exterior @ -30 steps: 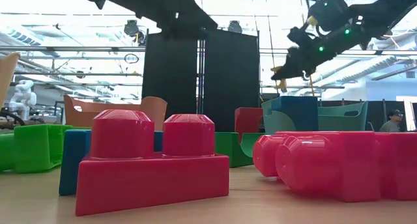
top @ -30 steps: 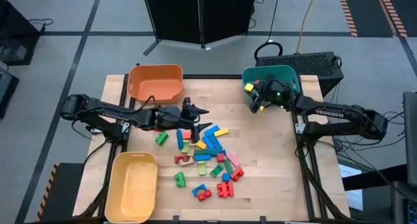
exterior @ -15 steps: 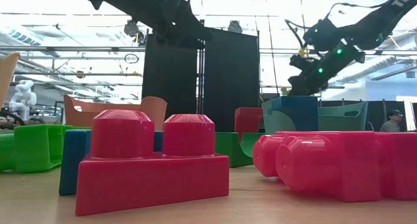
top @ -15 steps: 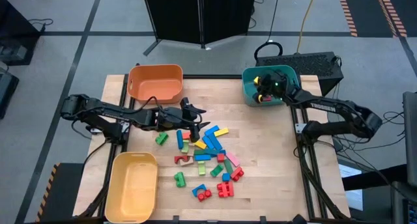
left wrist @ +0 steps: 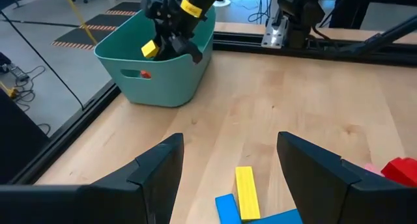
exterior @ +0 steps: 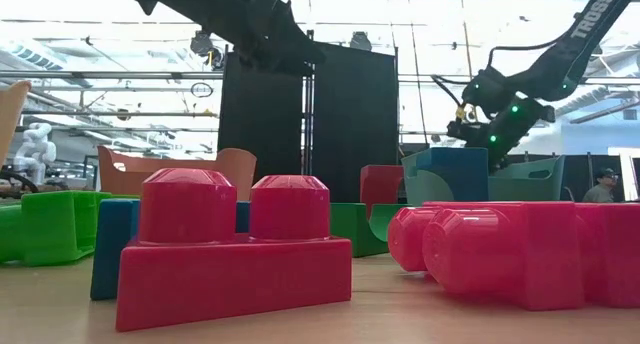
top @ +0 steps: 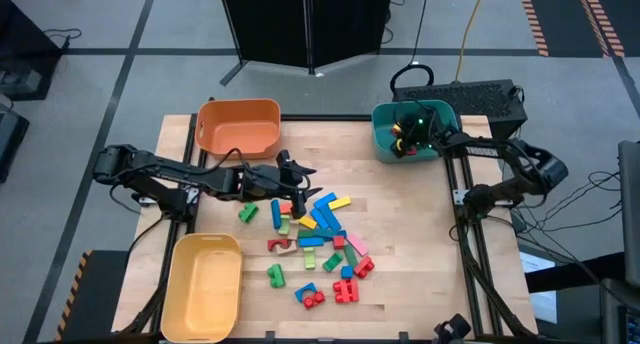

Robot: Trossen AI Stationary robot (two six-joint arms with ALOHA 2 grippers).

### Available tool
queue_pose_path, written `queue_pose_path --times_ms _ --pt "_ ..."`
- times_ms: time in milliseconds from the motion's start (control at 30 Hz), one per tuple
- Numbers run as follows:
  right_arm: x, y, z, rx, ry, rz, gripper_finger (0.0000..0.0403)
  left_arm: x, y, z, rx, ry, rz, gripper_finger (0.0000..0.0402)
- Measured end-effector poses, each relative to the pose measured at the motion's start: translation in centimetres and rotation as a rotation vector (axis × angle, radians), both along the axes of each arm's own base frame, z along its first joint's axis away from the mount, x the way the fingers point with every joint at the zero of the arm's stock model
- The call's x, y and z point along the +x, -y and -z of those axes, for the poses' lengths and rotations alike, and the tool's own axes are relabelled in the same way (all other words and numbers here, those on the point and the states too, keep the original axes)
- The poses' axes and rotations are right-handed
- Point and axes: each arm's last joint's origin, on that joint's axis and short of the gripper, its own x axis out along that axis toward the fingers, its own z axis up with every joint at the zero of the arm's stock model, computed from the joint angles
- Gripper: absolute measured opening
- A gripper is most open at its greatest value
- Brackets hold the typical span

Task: Sort blocks by size
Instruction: Put the yellow arch block into the blue bin, then put the green arch block into the blue bin

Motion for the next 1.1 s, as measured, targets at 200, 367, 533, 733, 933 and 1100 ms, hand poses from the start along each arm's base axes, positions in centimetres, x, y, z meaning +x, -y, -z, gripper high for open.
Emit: queue_pose_path --times_ms 200,367,533,733,933,1100 --pt "-0.2 0.6 0.5 0.023 0.033 -0.012 0.012 -0.2 0.0 0.4 0.009 -0.045 0.002 0.0246" --pt "-0.4 0.6 0.1 0.019 0.051 -0.007 0.0143 -0.2 0.0 0.5 0.011 -0.054 -0.001 0.0246" --pt "-0.5 0.4 -0.8 -0.012 0.076 -0.006 0.0166 -0.2 0.0 0.5 0.011 -0.054 -0.001 0.0246" --pt "-0.8 -0.1 -2.3 -0.051 0.109 -0.005 0.017 -0.3 0.0 0.7 -0.006 -0.079 -0.009 0.0246" --pt "-1.3 -0.9 -3.8 -0.076 0.137 -0.002 0.0169 -0.2 0.1 1.3 -0.065 -0.096 -0.025 0.0246" --pt "-1.9 -1.7 -5.0 -0.099 0.161 -0.002 0.0169 0.5 1.0 2.8 -0.116 -0.133 -0.024 0.0246"
